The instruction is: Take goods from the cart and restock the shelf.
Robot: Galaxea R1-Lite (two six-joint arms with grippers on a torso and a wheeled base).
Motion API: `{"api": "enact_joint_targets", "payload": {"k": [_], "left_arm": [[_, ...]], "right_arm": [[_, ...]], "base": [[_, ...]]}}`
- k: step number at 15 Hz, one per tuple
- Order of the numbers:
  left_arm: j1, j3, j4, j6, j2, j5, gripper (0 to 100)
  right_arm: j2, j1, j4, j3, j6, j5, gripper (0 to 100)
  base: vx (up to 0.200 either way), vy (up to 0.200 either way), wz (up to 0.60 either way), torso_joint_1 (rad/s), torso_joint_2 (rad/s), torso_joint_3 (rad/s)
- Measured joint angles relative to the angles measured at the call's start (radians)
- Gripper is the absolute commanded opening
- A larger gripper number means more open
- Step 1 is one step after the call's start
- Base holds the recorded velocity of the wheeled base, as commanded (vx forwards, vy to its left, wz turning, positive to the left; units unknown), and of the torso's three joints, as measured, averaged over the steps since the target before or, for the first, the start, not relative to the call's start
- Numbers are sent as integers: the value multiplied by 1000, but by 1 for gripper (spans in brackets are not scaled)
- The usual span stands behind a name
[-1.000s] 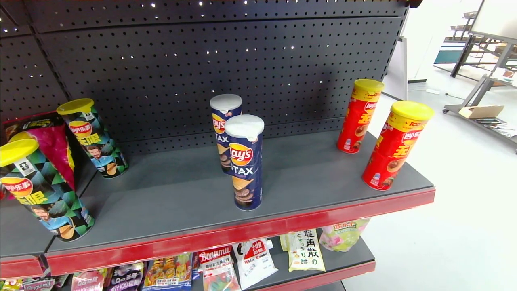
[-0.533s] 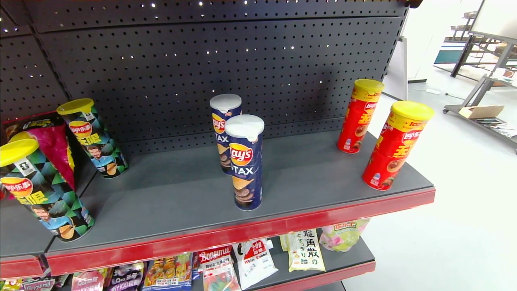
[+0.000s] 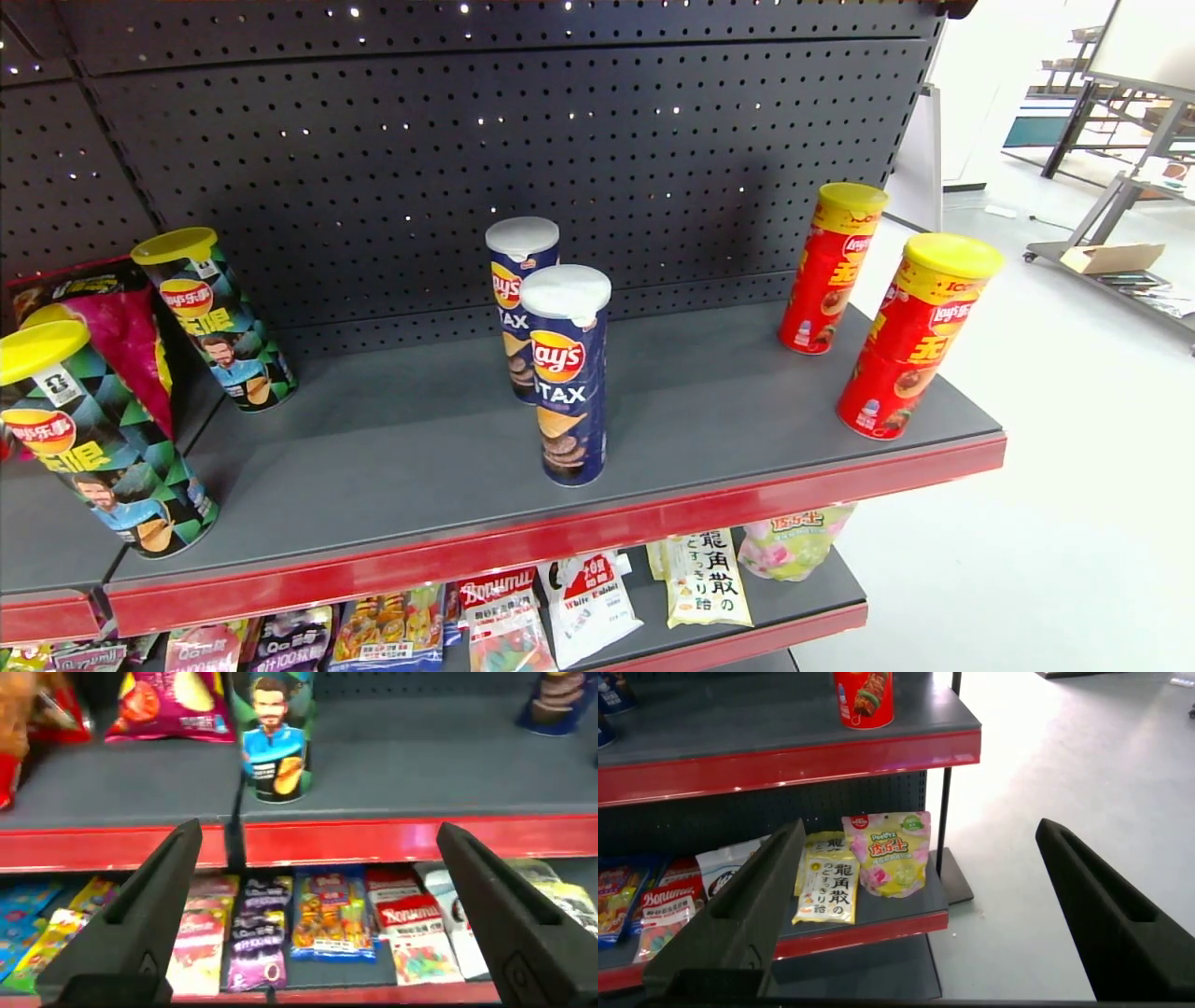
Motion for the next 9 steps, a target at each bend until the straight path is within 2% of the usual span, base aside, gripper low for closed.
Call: {"api": "enact_joint_targets", "payload": {"k": [2, 3, 4, 6, 9], "left_arm": [[0, 1, 0, -2, 0, -49, 100], [0, 1, 0, 1, 0, -105, 100], [0, 1, 0, 9, 0, -130, 100], [-1, 1, 0, 12, 0, -129, 100], [0, 1, 0, 11, 1, -52, 100]], "right_arm": [[0, 0, 0, 0, 0, 0, 100], [0, 0, 0, 0, 0, 0, 100], [0, 0, 0, 0, 0, 0, 100], [0, 0, 0, 0, 0, 0, 100], [0, 0, 0, 0, 1, 0, 100]], "base": [[0, 0, 0, 0, 0, 0], [0, 0, 0, 0, 0, 0], [0, 0, 0, 0, 0, 0], [0, 0, 0, 0, 0, 0], [0, 0, 0, 0, 0, 0]]}}
